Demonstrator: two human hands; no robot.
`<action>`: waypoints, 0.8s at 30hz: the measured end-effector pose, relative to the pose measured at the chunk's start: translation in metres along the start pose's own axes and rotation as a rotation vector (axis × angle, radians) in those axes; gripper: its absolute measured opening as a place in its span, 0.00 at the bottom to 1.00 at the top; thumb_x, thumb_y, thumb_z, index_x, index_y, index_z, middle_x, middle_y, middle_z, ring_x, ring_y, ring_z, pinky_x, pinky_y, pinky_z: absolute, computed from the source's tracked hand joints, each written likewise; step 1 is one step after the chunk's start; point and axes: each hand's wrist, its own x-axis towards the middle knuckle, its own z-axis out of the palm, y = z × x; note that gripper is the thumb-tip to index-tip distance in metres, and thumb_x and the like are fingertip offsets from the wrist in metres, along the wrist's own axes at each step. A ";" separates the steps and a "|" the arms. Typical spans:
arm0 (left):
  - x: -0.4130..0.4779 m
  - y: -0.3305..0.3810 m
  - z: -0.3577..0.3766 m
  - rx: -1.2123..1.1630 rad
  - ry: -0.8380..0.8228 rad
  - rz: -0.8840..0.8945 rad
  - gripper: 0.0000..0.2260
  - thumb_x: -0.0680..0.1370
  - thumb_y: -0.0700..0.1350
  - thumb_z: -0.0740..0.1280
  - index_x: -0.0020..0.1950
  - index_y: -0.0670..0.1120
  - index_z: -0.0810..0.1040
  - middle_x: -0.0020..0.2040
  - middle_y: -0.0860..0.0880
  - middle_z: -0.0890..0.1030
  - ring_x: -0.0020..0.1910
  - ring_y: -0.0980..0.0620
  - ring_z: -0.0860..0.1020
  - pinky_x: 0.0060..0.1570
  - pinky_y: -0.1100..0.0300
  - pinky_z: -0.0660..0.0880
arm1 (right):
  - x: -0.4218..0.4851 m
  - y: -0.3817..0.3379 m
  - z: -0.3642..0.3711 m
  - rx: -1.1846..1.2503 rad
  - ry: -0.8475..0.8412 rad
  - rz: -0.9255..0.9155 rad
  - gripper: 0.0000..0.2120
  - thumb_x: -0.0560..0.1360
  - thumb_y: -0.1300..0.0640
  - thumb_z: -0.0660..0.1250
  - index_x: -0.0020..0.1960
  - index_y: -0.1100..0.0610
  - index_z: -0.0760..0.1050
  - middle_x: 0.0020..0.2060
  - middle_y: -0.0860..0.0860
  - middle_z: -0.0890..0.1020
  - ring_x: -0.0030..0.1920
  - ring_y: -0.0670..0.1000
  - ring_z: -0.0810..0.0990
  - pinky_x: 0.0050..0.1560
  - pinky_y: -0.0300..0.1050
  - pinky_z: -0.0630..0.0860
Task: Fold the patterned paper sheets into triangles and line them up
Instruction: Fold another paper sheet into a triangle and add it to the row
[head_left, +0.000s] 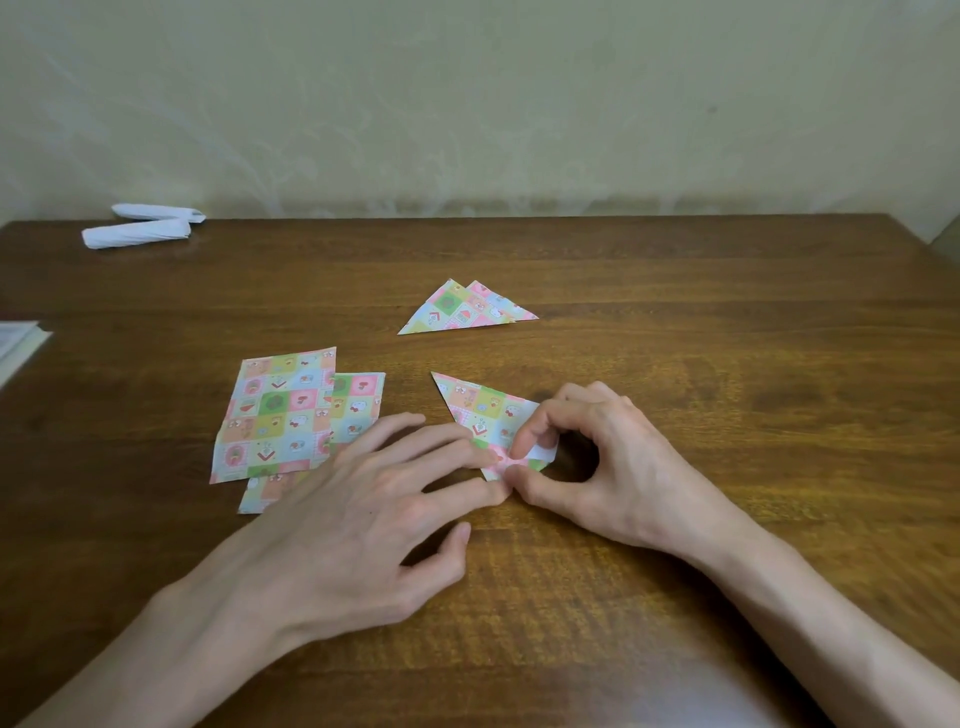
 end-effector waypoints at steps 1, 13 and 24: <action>0.000 0.000 0.000 -0.003 0.001 0.000 0.18 0.83 0.55 0.60 0.73 0.61 0.74 0.73 0.62 0.71 0.76 0.60 0.65 0.78 0.58 0.54 | 0.000 0.000 0.000 -0.005 0.000 -0.001 0.16 0.67 0.32 0.66 0.46 0.41 0.79 0.42 0.40 0.77 0.52 0.42 0.73 0.59 0.43 0.69; 0.001 -0.008 0.000 -0.088 0.054 -0.008 0.16 0.82 0.56 0.60 0.69 0.62 0.78 0.70 0.65 0.74 0.75 0.67 0.65 0.77 0.59 0.58 | 0.002 0.004 -0.001 0.006 -0.011 -0.002 0.14 0.70 0.44 0.77 0.54 0.40 0.78 0.44 0.40 0.77 0.52 0.43 0.74 0.59 0.41 0.68; 0.001 -0.003 0.004 -0.050 0.041 -0.011 0.18 0.83 0.55 0.61 0.72 0.62 0.74 0.69 0.64 0.73 0.74 0.62 0.66 0.76 0.56 0.60 | 0.001 0.003 -0.004 0.067 -0.041 0.027 0.18 0.73 0.51 0.76 0.59 0.39 0.76 0.47 0.41 0.78 0.54 0.43 0.74 0.61 0.40 0.66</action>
